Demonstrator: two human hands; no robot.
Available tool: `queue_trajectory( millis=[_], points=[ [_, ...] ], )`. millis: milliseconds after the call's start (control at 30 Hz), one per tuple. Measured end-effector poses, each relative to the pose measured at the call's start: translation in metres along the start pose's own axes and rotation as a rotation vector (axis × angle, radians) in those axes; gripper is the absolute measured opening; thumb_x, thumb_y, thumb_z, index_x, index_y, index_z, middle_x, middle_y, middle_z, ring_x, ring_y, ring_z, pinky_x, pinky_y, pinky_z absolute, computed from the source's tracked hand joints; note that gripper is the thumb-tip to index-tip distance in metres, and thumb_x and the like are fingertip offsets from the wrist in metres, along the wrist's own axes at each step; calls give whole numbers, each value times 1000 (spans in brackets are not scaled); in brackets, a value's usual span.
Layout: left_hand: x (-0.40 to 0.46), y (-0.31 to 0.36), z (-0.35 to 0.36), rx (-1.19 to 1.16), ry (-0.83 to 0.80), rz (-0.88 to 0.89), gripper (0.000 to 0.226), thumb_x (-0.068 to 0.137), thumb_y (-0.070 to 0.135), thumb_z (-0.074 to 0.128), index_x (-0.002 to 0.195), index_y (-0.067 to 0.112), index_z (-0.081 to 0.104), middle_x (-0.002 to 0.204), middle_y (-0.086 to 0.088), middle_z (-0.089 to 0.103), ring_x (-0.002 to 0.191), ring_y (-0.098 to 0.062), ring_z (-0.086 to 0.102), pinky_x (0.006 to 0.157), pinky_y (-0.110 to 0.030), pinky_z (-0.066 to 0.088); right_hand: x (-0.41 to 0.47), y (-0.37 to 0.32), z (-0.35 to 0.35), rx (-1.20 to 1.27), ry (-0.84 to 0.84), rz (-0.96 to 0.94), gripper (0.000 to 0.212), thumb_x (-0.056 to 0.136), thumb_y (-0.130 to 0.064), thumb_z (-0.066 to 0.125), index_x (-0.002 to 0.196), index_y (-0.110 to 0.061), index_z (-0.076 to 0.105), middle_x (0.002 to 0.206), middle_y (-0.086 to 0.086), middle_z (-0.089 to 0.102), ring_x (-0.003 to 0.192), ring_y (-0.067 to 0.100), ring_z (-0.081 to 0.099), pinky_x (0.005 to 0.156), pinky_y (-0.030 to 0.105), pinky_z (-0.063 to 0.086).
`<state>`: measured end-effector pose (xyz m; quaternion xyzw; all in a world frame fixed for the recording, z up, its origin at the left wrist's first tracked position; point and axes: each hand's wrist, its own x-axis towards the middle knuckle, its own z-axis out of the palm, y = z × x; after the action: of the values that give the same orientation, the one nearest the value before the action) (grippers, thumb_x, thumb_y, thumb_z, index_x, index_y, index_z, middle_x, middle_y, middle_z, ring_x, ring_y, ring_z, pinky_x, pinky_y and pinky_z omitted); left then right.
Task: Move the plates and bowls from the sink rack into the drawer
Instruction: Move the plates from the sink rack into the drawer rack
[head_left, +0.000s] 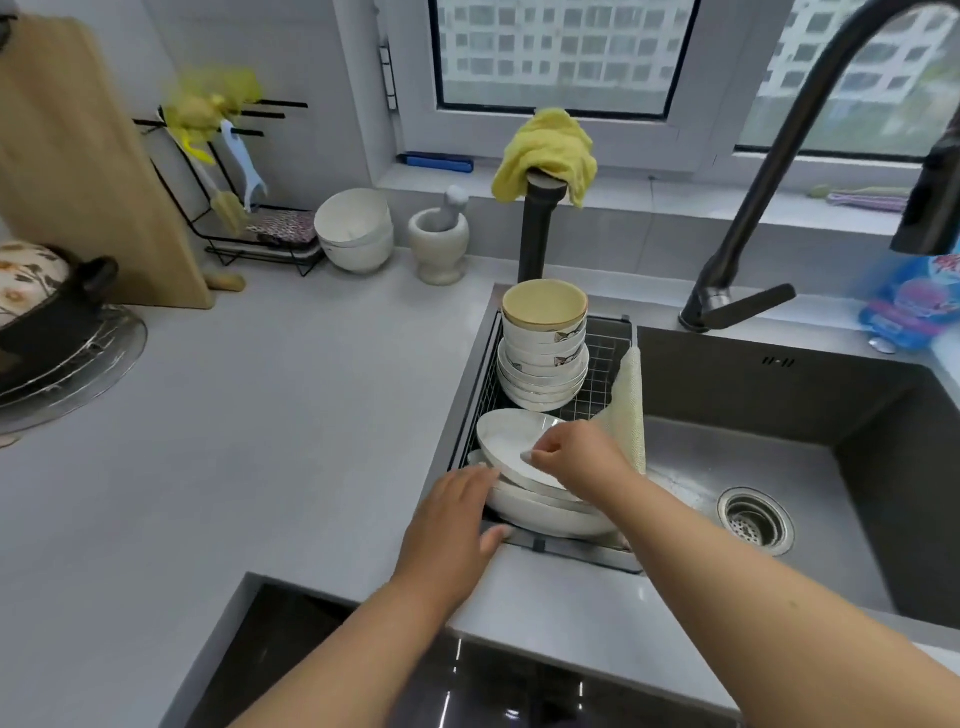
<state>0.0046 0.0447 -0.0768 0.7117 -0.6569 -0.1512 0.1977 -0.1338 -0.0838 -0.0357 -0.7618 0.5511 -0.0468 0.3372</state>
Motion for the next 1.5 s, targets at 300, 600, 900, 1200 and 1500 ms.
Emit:
queue_trajectory(
  millis=[300, 600, 900, 1200, 1500],
  points=[
    [39, -25, -3, 98, -141, 224, 44, 82, 32, 59, 125, 22, 57, 125, 5, 58, 121, -17, 46, 90, -31, 44, 32, -7, 16, -243, -188, -111, 23, 82, -32, 65, 88, -11, 74, 86, 6, 72, 85, 21, 65, 73, 28, 50],
    [47, -31, -7, 135, -100, 398, 51, 59, 28, 72, 103, 34, 47, 92, 13, 64, 90, -7, 46, 69, -22, 43, 33, -11, 23, -595, -186, -327, 33, 85, -25, 55, 56, -16, 42, 53, -2, 37, 65, 25, 46, 45, 23, 22],
    [49, -33, -3, 214, -105, 363, 39, 56, 26, 81, 88, 24, 58, 86, 11, 63, 86, -13, 56, 66, -22, 40, 29, -5, -7, -582, -52, -395, 21, 78, -27, 59, 64, -17, 47, 58, -1, 39, 65, 25, 43, 48, 26, 23],
    [52, -22, -7, 221, -238, 275, 30, 85, 25, 63, 113, 16, 57, 117, 4, 57, 114, -16, 46, 89, -27, 35, 13, 1, -41, -379, 29, -387, 37, 76, -29, 65, 53, -20, 38, 59, -2, 42, 61, 20, 42, 50, 28, 28],
    [59, -20, -9, 209, -353, 217, 29, 86, 20, 61, 114, 15, 56, 117, 1, 56, 115, -16, 45, 88, -32, 44, -8, -7, -73, -227, 136, -401, 17, 77, -29, 70, 79, -12, 71, 76, 2, 66, 70, 19, 59, 60, 33, 48]
  ],
)
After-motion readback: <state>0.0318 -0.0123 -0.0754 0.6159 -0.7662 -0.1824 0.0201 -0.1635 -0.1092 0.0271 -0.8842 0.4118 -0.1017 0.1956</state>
